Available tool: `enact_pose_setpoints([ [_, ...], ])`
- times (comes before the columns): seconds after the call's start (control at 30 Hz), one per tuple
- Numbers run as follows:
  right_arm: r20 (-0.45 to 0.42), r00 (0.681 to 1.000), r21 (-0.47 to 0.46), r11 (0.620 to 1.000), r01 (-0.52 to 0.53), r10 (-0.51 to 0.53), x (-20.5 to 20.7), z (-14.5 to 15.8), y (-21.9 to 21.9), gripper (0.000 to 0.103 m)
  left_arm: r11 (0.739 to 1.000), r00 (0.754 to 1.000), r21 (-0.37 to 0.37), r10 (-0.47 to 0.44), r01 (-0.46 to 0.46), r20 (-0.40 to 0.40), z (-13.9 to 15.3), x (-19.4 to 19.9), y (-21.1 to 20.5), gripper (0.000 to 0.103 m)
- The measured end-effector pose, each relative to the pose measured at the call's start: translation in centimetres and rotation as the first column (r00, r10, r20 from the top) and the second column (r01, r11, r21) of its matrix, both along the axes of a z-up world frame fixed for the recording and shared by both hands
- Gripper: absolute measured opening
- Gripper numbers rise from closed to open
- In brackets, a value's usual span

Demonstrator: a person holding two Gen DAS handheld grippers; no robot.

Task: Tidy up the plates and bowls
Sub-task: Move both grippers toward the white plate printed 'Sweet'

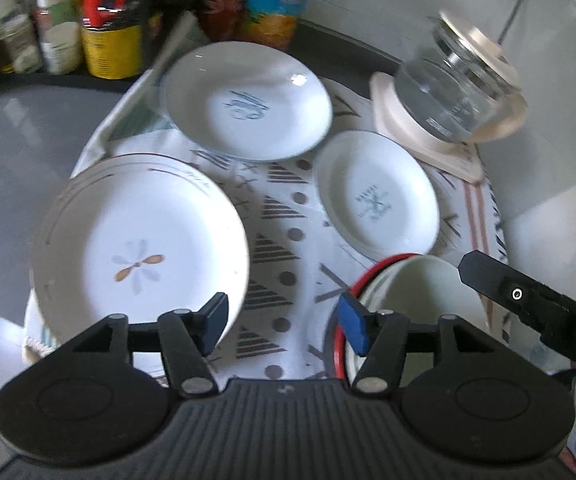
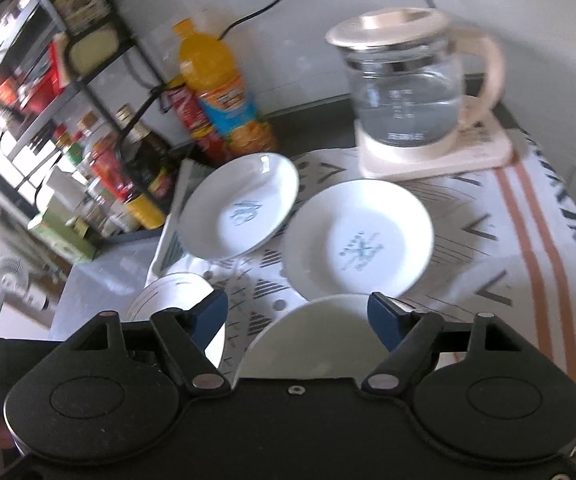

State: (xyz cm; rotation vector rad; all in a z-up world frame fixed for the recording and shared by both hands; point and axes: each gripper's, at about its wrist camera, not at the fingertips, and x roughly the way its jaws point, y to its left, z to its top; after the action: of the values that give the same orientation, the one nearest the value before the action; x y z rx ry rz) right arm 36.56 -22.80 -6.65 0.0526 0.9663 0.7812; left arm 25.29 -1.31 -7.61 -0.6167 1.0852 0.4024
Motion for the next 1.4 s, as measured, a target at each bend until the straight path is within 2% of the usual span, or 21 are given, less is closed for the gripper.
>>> enact_pose_setpoints([
  [0.03, 0.003, 1.0, -0.001, 1.0, -0.018, 0.018, 0.0, 0.0, 0.4, 0.079, 1.0, 1.0, 0.009, 0.014, -0.014, -0.005, 0.0, -0.3, 0.2, 0.066],
  [0.17, 0.007, 0.996, 0.008, 0.996, -0.091, 0.091, -0.2, 0.0, 2.0, 0.086, 0.997, 0.997, 0.029, 0.071, -0.07, -0.017, 0.1, -1.2, 1.0, 0.072],
  [0.33, -0.001, 0.988, -0.006, 0.988, -0.151, 0.151, -0.3, -0.2, 3.9, 0.088, 0.987, 0.988, 0.048, 0.152, -0.151, -0.013, 0.4, -2.6, 2.7, 0.082],
  [0.4, 0.006, 0.984, -0.007, 0.984, -0.18, 0.18, -0.3, -0.2, 4.6, 0.095, 0.984, 0.985, 0.053, 0.172, -0.171, -0.011, 0.5, -3.0, 3.3, 0.082],
  [0.6, 0.021, 0.975, -0.025, 0.975, -0.221, 0.222, -0.4, -0.3, 6.5, 0.103, 0.972, 0.974, 0.057, 0.228, -0.227, -0.015, 0.7, -3.9, 5.4, 0.087],
  [0.73, 0.027, 0.97, -0.045, 0.969, -0.242, 0.243, -0.4, -0.4, 7.7, 0.103, 0.96, 0.961, 0.06, 0.276, -0.275, -0.016, 0.7, -4.6, 7.1, 0.088],
  [0.9, 0.038, 0.963, -0.07, 0.962, -0.263, 0.266, -0.5, -0.5, 9.3, 0.103, 0.959, 0.961, 0.062, 0.277, -0.276, -0.007, 0.6, -4.8, 9.2, 0.088],
  [1.17, 0.066, 0.978, -0.136, 0.973, -0.189, 0.199, -0.1, -1.0, 11.5, 0.103, 0.967, 0.969, 0.068, 0.245, -0.247, 0.032, 1.0, -4.4, 13.0, 0.088],
  [1.23, 0.047, 0.983, -0.119, 0.978, -0.173, 0.179, 0.1, -1.2, 12.1, 0.102, 0.971, 0.973, 0.066, 0.228, -0.23, 0.039, 0.9, -4.1, 14.0, 0.088],
  [1.4, 0.043, 0.997, -0.113, 0.992, -0.056, 0.061, 0.5, -1.4, 13.1, 0.099, 0.981, 0.981, 0.057, 0.179, -0.183, 0.07, 0.9, -3.1, 16.3, 0.088],
])
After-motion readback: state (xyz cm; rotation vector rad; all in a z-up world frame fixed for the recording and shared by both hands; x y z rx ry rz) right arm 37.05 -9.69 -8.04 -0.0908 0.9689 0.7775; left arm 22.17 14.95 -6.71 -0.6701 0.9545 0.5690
